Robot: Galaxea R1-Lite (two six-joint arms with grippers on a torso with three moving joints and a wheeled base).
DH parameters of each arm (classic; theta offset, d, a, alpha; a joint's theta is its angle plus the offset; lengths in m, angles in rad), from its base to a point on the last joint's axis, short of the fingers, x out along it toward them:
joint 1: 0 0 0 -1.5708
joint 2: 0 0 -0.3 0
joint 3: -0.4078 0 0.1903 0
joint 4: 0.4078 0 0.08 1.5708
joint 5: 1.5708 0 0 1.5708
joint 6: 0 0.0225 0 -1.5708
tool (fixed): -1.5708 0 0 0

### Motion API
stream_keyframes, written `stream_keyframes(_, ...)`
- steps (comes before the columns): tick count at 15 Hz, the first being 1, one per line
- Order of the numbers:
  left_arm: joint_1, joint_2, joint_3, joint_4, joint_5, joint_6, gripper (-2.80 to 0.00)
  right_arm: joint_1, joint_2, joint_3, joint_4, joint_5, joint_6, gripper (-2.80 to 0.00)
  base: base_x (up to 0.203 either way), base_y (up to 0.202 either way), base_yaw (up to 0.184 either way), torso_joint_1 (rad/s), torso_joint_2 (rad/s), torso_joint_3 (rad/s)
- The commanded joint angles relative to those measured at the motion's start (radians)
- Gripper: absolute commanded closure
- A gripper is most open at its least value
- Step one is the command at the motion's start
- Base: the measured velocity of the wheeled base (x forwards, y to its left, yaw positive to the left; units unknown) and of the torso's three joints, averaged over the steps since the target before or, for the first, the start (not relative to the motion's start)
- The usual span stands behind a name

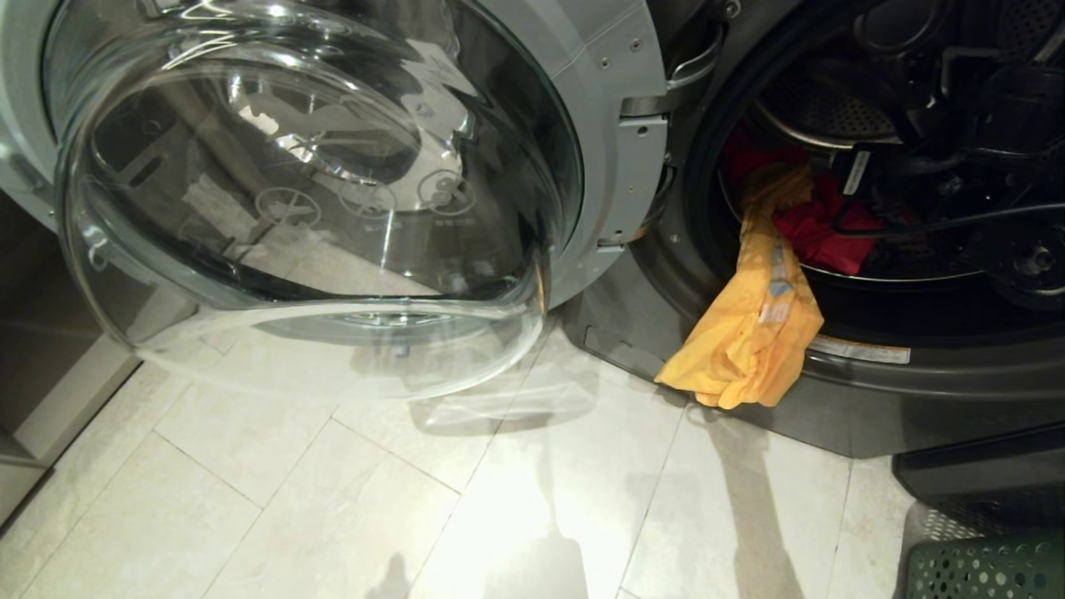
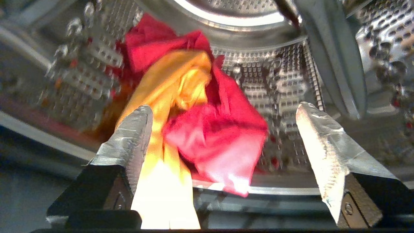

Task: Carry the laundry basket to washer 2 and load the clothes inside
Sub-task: Place the clothes into the washing machine

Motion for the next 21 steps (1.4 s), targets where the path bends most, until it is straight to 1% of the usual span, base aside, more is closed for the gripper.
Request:
stream_keyframes(1, 0.000, 0.000, 0.040, -0.001, 0.001, 0.000, 0.00, 0.025, -0.098, 0.112, -0.002, 0.010, 0.001, -2.80, 0.000, 0.000, 0.000, 0.000, 0.00, 0.000)
stream_keyframes(3, 0.000, 0.000, 0.040, -0.001, 0.001, 0.000, 0.00, 0.054, -0.148, 0.225, 0.036, 0.039, 0.004, -2.80, 0.000, 0.000, 0.000, 0.000, 0.00, 0.000)
stream_keyframes(5, 0.000, 0.000, 0.040, -0.001, 0.001, 0.000, 0.00, 0.065, -0.198, 0.298, 0.185, 0.114, 0.031, -2.80, 0.000, 0.000, 0.000, 0.000, 0.00, 0.000)
stream_keyframes(7, 0.000, 0.000, 0.040, -0.001, 0.001, 0.000, 0.00, 0.068, -0.215, 0.311, 0.367, 0.164, 0.101, -2.80, 0.000, 0.000, 0.000, 0.000, 0.00, 0.000)
stream_keyframes(8, 0.000, 0.000, 0.040, -0.001, 0.001, 0.000, 0.00, 0.070, -0.214, 0.308, 0.431, 0.175, 0.136, -2.80, 0.000, 0.000, 0.000, 0.000, 0.00, 0.000)
stream_keyframes(9, 0.000, 0.000, 0.040, -0.001, 0.001, 0.000, 0.00, 0.079, -0.208, 0.303, 0.468, 0.206, 0.191, -2.80, 0.000, 0.000, 0.000, 0.000, 0.00, 0.000)
stream_keyframes(10, 0.000, 0.000, 0.040, -0.001, 0.001, 0.000, 0.00, 0.087, -0.196, 0.295, 0.486, 0.237, 0.232, -2.80, 0.000, 0.000, 0.000, 0.000, 0.00, 0.000)
stream_keyframes(12, 0.000, 0.000, 0.040, -0.001, 0.001, 0.000, 0.00, 0.092, -0.161, 0.260, 0.540, 0.243, 0.290, -2.80, 0.000, 0.000, 0.000, 0.000, 0.00, 0.000)
stream_keyframes(14, 0.000, 0.000, 0.040, -0.001, 0.001, 0.000, 0.00, 0.104, -0.109, 0.223, 0.559, 0.246, 0.364, -2.80, 0.000, 0.000, 0.000, 0.000, 0.00, 0.000)
stream_keyframes(18, 0.000, 0.000, 0.040, -0.001, 0.001, 0.000, 0.00, 0.108, -0.001, 0.171, 0.558, 0.237, 0.392, -2.80, 0.000, 0.000, 0.000, 0.000, 0.00, 0.000)
stream_keyframes(21, 0.000, 0.000, 0.040, -0.001, 0.001, 0.000, 0.00, 0.106, 0.054, 0.166, 0.559, 0.237, 0.453, -2.80, 0.000, 0.000, 0.000, 0.000, 0.00, 0.000)
